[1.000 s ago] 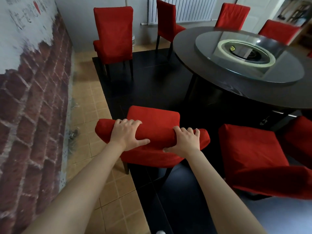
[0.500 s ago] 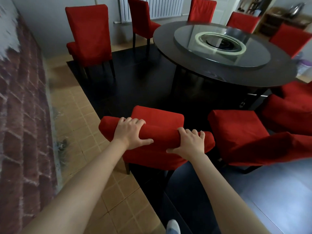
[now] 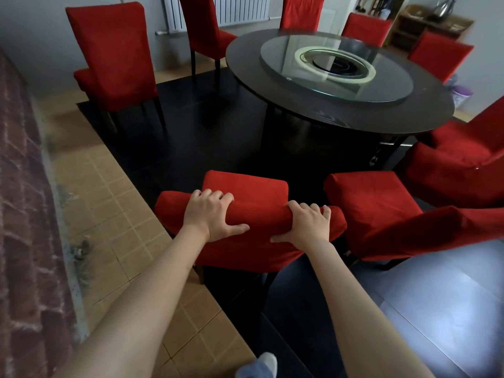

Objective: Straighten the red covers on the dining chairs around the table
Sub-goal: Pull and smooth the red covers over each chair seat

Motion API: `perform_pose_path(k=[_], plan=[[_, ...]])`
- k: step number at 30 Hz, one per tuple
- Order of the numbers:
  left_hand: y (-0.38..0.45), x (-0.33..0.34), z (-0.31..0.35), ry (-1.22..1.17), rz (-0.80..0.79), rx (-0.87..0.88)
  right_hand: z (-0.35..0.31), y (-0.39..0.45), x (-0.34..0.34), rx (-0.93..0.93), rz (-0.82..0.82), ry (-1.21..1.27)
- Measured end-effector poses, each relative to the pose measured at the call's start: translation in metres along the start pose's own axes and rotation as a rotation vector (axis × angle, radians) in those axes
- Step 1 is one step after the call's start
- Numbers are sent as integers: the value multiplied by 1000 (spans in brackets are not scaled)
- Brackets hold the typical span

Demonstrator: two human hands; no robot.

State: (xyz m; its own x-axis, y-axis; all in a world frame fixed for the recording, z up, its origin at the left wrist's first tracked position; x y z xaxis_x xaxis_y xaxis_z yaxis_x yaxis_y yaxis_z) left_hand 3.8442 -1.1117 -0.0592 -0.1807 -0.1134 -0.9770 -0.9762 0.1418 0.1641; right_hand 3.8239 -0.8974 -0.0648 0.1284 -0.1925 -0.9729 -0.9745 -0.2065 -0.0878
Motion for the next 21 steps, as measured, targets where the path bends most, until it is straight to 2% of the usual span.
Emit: perform_pose_path(k=[21], plan=[[116, 21, -12, -10, -54, -18, 23, 120, -15, -10, -36, -41]])
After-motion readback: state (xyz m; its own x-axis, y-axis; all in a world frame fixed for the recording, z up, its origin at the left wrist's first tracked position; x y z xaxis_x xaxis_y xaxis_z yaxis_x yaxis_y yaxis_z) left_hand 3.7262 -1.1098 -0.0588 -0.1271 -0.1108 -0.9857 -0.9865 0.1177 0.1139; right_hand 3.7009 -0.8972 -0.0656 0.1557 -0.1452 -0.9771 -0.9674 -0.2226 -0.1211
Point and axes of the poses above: each hand's wrist, its own y-axis towards the middle knuckle, its own x-axis out of the palm, z = x × y, the point moved 8 cm from there along y, towards the middle knuckle, and after that the axes turned 6 degrees about y, right-handed, at the moved point
